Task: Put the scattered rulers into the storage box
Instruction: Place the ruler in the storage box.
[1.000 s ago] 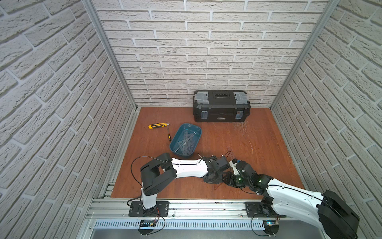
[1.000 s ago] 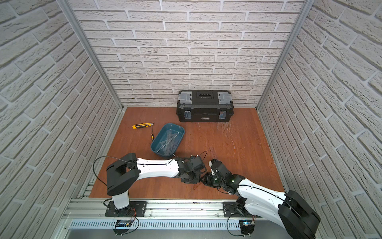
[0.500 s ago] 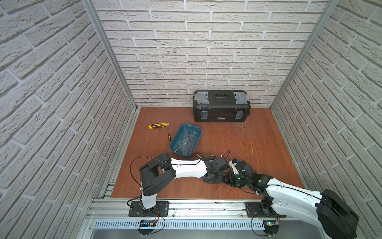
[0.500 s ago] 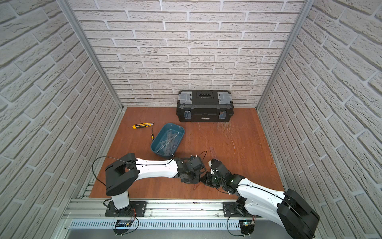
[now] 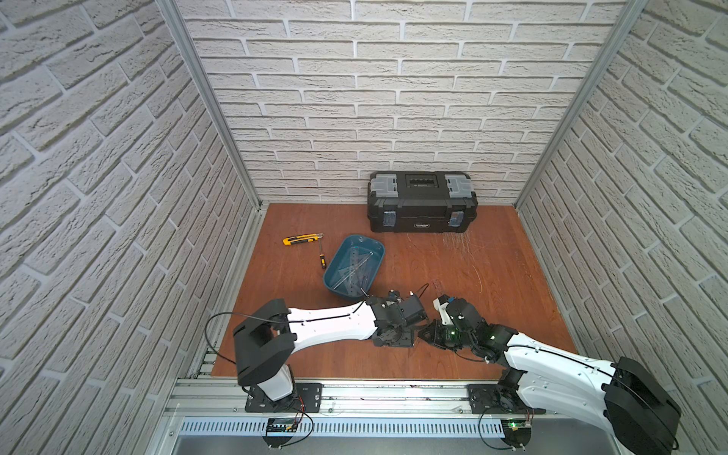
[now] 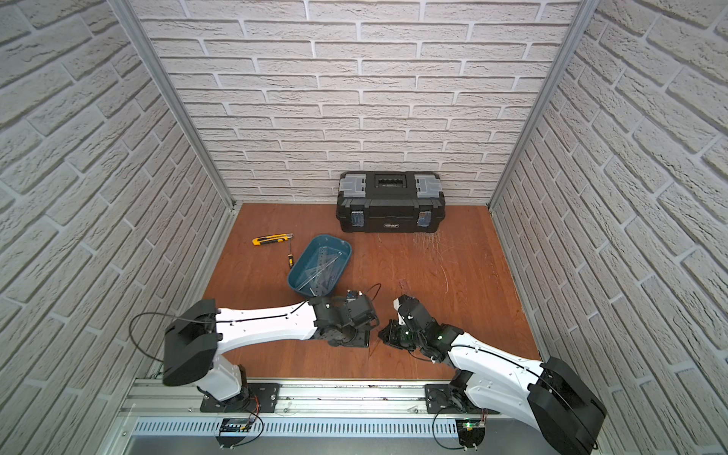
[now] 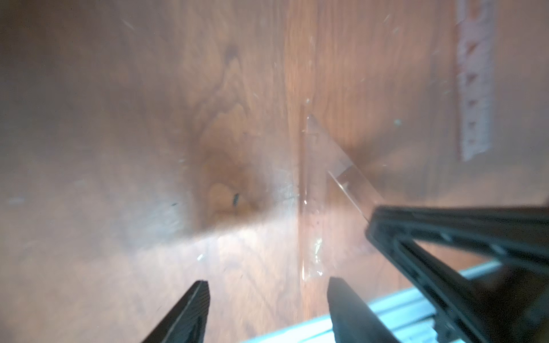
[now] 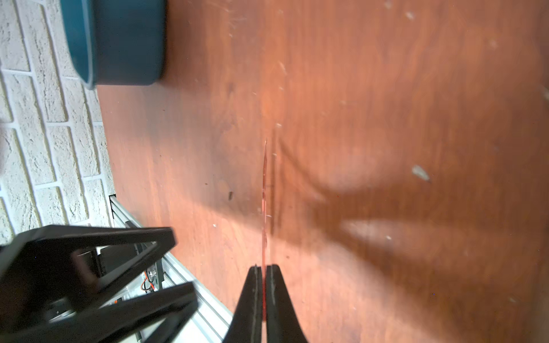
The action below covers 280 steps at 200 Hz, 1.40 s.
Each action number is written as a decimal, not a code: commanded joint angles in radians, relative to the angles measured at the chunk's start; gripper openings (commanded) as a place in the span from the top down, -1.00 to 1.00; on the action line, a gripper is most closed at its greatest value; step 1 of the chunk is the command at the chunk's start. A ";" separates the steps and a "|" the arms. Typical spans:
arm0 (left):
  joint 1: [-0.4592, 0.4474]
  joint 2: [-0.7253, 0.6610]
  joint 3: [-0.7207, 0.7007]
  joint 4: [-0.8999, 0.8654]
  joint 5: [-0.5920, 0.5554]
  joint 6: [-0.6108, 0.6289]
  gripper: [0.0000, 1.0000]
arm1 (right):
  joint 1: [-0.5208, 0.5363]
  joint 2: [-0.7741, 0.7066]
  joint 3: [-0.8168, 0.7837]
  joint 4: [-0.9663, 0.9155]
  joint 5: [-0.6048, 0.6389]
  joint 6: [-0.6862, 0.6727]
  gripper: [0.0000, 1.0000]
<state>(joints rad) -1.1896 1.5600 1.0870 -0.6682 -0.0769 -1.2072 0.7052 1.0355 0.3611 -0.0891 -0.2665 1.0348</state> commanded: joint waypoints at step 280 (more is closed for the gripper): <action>0.386 -0.716 -0.334 -0.174 -0.070 0.101 -0.42 | -0.019 0.809 1.265 -0.374 0.013 -0.334 0.01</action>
<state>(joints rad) -0.8124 0.8116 0.7509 -0.8894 -0.1619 -1.1347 0.6971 2.0338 1.6619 -0.3973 -0.3077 0.8192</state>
